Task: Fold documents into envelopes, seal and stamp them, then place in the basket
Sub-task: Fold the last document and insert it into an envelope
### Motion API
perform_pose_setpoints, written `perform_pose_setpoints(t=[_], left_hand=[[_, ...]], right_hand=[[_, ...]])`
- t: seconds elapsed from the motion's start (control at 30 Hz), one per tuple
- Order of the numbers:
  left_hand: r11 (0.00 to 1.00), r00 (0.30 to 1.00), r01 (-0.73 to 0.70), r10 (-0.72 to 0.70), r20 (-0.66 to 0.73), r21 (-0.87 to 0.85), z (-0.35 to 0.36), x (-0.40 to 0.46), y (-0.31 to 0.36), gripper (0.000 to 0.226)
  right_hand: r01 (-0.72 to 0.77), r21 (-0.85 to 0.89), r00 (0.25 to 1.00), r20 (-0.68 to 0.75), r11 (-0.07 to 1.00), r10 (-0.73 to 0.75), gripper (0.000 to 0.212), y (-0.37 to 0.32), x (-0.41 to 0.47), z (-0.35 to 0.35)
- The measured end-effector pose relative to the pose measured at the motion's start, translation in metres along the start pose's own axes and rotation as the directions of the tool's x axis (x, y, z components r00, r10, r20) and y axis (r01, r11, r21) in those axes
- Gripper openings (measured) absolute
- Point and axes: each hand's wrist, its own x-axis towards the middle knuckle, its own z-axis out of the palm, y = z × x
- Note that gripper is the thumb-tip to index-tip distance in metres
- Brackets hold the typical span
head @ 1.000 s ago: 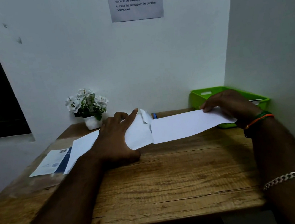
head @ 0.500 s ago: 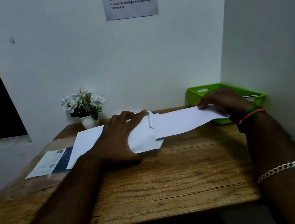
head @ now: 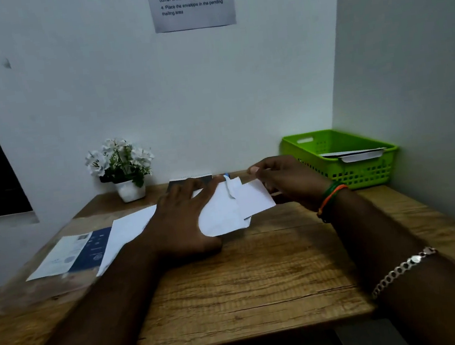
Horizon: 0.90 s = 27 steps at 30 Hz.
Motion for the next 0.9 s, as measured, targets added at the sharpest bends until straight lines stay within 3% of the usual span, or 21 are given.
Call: perform_pose_setpoints(t=[0.13, 0.33, 0.53, 0.8, 0.9], left_hand=[[0.998, 0.998, 0.054, -0.054, -0.024, -0.012, 0.0, 0.0, -0.003, 0.123], [0.998, 0.998, 0.064, -0.064, -0.026, -0.018, 0.003, 0.0, -0.004, 0.123], [0.993, 0.993, 0.109, -0.111, -0.047, -0.046, 0.0, -0.002, -0.004, 0.122], [0.996, 0.992, 0.094, -0.094, -0.079, -0.012, 0.005, 0.001, -0.001, 0.123], [0.994, 0.991, 0.105, -0.106, -0.087, -0.015, 0.006, 0.002, -0.003, 0.124]], right_hand=[[-0.089, 0.1, 0.994, -0.055, 0.991, 0.094, 0.013, 0.0, -0.002, -0.008], [0.032, -0.013, 0.999, 0.037, 0.999, -0.032, 0.016, 0.003, -0.006, 0.006], [0.124, 0.084, 0.992, -0.043, 0.989, -0.121, 0.018, 0.004, -0.001, -0.003], [0.286, -0.134, 0.957, 0.093, 0.949, -0.276, 0.017, 0.012, 0.0, 0.022], [0.269, -0.072, 0.961, 0.085, 0.961, -0.262, 0.018, 0.009, 0.0, 0.02]])
